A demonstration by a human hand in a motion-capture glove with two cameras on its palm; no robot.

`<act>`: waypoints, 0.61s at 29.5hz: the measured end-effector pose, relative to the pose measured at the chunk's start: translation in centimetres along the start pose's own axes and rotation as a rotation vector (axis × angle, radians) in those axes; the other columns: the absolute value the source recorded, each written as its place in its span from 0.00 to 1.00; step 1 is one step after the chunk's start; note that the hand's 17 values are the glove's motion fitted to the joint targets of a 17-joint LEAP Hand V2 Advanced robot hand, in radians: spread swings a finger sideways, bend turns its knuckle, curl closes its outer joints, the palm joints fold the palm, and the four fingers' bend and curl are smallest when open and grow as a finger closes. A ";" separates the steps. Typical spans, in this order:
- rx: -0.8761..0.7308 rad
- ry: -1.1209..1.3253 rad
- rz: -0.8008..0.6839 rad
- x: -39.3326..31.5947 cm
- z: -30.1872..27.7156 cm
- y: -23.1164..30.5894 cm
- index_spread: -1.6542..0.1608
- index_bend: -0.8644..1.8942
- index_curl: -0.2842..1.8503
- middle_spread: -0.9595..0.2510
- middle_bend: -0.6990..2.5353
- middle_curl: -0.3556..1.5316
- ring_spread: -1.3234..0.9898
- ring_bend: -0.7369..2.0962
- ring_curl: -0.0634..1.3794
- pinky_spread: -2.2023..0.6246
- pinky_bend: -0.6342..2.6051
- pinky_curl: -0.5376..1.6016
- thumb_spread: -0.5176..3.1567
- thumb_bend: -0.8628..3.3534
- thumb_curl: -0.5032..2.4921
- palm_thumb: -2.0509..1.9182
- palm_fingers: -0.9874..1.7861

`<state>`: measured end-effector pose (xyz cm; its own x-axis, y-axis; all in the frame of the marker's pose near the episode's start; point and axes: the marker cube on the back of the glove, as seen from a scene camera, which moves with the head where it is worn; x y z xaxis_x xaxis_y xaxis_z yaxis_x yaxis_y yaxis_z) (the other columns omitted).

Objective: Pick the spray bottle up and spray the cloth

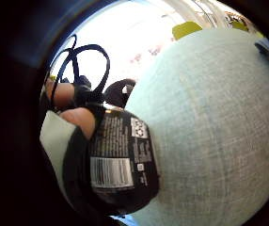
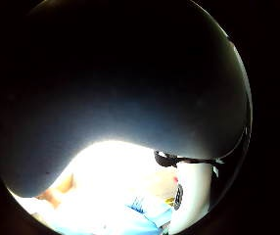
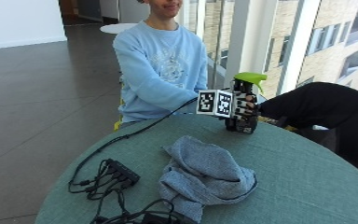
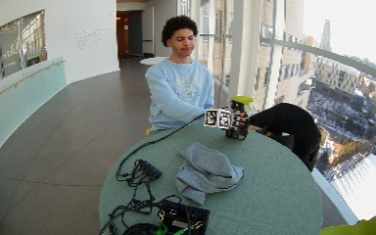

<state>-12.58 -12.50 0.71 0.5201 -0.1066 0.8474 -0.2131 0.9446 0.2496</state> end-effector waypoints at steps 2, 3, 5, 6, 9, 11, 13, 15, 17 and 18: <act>-0.017 0.001 0.011 0.1 -0.1 0.1 0.78 0.38 0.34 0.70 0.30 0.43 0.54 0.40 0.30 0.81 0.26 0.42 0.40 0.20 0.35 0.74 0.77; -0.028 0.004 0.016 0.2 -0.1 0.2 0.78 0.38 0.34 0.71 0.30 0.43 0.54 0.40 0.30 0.81 0.26 0.42 0.40 0.20 0.35 0.74 0.77; -0.051 0.010 0.020 0.2 -0.3 0.5 0.78 0.36 0.34 0.71 0.30 0.43 0.54 0.40 0.30 0.81 0.26 0.42 0.40 0.20 0.35 0.73 0.76; -0.060 0.012 0.019 0.2 -0.5 0.7 0.77 0.35 0.33 0.71 0.30 0.43 0.54 0.39 0.30 0.81 0.26 0.42 0.40 0.20 0.35 0.73 0.73; -0.070 0.017 0.014 -0.1 -1.6 1.6 0.76 0.32 0.31 0.70 0.30 0.43 0.54 0.40 0.30 0.82 0.27 0.43 0.41 0.20 0.34 0.73 0.69; -0.071 0.031 0.009 -0.3 -2.9 2.2 0.75 0.32 0.30 0.70 0.30 0.43 0.53 0.40 0.31 0.82 0.28 0.43 0.41 0.20 0.34 0.72 0.68; -0.076 0.059 -0.002 -0.5 -4.5 2.9 0.75 0.32 0.29 0.71 0.31 0.43 0.53 0.40 0.31 0.82 0.28 0.43 0.41 0.20 0.33 0.72 0.67; -0.084 0.102 -0.013 -0.7 -6.0 3.9 0.74 0.32 0.28 0.71 0.31 0.43 0.53 0.40 0.31 0.82 0.28 0.43 0.42 0.20 0.33 0.72 0.66; -0.094 0.162 -0.024 -0.9 -7.6 5.2 0.74 0.33 0.27 0.71 0.31 0.42 0.53 0.40 0.30 0.82 0.28 0.43 0.42 0.20 0.33 0.72 0.66; -0.101 0.204 -0.032 -1.0 -8.4 5.9 0.74 0.33 0.27 0.71 0.31 0.43 0.54 0.40 0.30 0.82 0.28 0.43 0.42 0.20 0.33 0.72 0.65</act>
<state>-7.41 -4.20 -2.58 0.6841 -0.0814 0.7249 -0.1156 0.9691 0.2179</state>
